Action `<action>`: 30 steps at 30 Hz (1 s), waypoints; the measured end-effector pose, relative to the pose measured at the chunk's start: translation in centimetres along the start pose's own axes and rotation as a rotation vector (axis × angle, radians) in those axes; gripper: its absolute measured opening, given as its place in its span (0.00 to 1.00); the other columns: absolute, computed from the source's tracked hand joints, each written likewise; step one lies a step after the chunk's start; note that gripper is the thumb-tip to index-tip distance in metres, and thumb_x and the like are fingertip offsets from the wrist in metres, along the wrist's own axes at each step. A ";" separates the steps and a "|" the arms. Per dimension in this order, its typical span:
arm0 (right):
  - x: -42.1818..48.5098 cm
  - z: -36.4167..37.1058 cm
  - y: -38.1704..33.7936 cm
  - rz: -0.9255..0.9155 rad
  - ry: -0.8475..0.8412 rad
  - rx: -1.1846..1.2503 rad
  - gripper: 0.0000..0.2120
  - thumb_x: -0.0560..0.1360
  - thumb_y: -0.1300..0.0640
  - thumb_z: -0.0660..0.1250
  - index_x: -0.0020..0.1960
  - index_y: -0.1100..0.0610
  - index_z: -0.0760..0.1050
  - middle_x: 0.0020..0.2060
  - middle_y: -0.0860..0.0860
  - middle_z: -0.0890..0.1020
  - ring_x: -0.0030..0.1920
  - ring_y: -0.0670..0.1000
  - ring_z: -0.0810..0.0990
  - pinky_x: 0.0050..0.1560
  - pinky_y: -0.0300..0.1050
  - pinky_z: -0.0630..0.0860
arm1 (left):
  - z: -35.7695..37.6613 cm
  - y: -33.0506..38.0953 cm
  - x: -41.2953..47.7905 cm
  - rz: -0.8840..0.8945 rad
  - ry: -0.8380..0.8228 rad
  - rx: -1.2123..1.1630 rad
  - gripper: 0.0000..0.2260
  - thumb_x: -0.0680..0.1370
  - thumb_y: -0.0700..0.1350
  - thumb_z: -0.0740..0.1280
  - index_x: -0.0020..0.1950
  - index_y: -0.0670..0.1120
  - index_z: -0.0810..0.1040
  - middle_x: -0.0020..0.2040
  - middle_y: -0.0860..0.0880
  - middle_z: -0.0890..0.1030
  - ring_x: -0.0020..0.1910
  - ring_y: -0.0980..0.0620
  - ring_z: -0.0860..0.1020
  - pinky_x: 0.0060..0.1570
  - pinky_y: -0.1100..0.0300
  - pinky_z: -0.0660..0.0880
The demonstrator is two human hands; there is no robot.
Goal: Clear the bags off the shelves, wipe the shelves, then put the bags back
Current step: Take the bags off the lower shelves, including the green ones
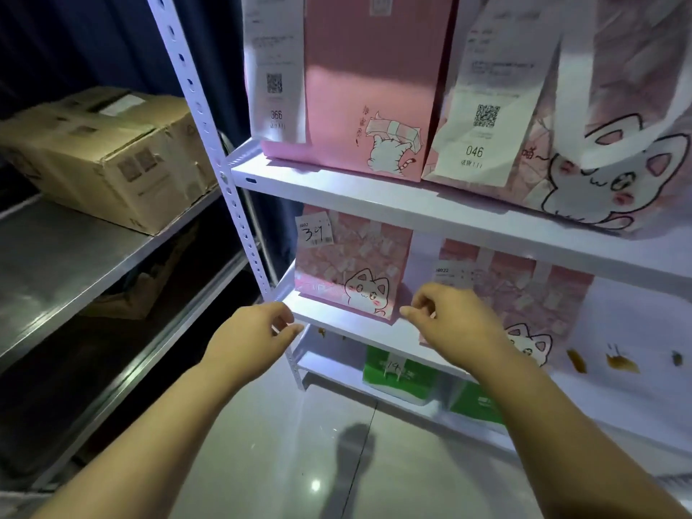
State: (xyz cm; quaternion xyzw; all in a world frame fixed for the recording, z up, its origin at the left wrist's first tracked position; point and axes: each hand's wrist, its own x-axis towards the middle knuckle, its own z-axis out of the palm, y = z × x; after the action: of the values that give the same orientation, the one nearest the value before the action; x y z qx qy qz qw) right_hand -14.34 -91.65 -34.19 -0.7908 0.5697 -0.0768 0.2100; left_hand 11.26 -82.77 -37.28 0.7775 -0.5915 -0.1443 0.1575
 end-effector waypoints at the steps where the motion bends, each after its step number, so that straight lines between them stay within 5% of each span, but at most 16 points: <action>1: 0.7 0.7 -0.2 0.031 -0.001 0.012 0.09 0.75 0.41 0.62 0.45 0.46 0.73 0.37 0.44 0.79 0.37 0.48 0.79 0.41 0.47 0.78 | 0.6 -0.6 1.1 0.007 -0.017 -0.023 0.05 0.74 0.57 0.66 0.42 0.57 0.76 0.35 0.62 0.76 0.37 0.64 0.75 0.33 0.62 0.73; 6: 3.8 4.6 -0.5 0.201 0.046 0.060 0.09 0.74 0.42 0.63 0.43 0.48 0.73 0.36 0.45 0.78 0.39 0.50 0.78 0.42 0.49 0.78 | 3.7 -3.3 6.0 0.071 -0.144 -0.030 0.06 0.75 0.55 0.66 0.45 0.54 0.76 0.36 0.62 0.75 0.39 0.59 0.76 0.37 0.61 0.72; 12: 6.8 9.8 -0.4 0.332 0.078 0.116 0.08 0.74 0.45 0.64 0.48 0.48 0.72 0.39 0.47 0.80 0.41 0.53 0.80 0.44 0.52 0.78 | 6.9 -6.4 10.6 0.103 -0.156 -0.085 0.14 0.76 0.52 0.65 0.61 0.50 0.73 0.55 0.52 0.77 0.46 0.53 0.77 0.46 0.59 0.73; 16: 8.7 13.1 0.0 0.360 0.138 0.170 0.19 0.74 0.47 0.66 0.62 0.52 0.69 0.51 0.50 0.80 0.50 0.53 0.79 0.52 0.52 0.77 | 9.1 -7.7 13.1 0.109 -0.098 -0.149 0.21 0.77 0.49 0.64 0.69 0.49 0.65 0.65 0.48 0.69 0.59 0.50 0.72 0.55 0.54 0.72; 23: 12.2 16.7 1.4 0.465 0.167 0.124 0.28 0.73 0.47 0.68 0.67 0.58 0.64 0.59 0.54 0.72 0.57 0.57 0.73 0.57 0.51 0.72 | 13.0 -8.5 15.9 0.085 -0.003 -0.214 0.23 0.76 0.44 0.65 0.67 0.44 0.59 0.63 0.48 0.63 0.63 0.46 0.65 0.57 0.49 0.70; 27: 12.6 18.0 1.7 0.458 0.133 0.104 0.26 0.72 0.47 0.68 0.65 0.57 0.65 0.59 0.53 0.72 0.56 0.54 0.73 0.54 0.48 0.71 | 14.0 -9.3 17.8 -0.005 -0.040 -0.269 0.36 0.77 0.46 0.65 0.76 0.45 0.44 0.75 0.47 0.56 0.72 0.47 0.59 0.65 0.53 0.63; 30: 12.4 18.4 1.9 0.436 0.134 0.119 0.26 0.72 0.47 0.68 0.65 0.56 0.65 0.60 0.52 0.73 0.57 0.54 0.74 0.58 0.50 0.72 | 14.2 -9.7 18.3 0.013 -0.053 -0.308 0.29 0.76 0.45 0.66 0.72 0.45 0.55 0.63 0.52 0.67 0.64 0.47 0.69 0.54 0.59 0.66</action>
State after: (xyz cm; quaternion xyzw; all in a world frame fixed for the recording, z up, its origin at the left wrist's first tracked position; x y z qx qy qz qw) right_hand -5.14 -99.23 -53.06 -0.6286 0.7341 -0.1152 0.2296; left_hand 18.65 -99.09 -54.93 0.7361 -0.5716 -0.2524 0.2602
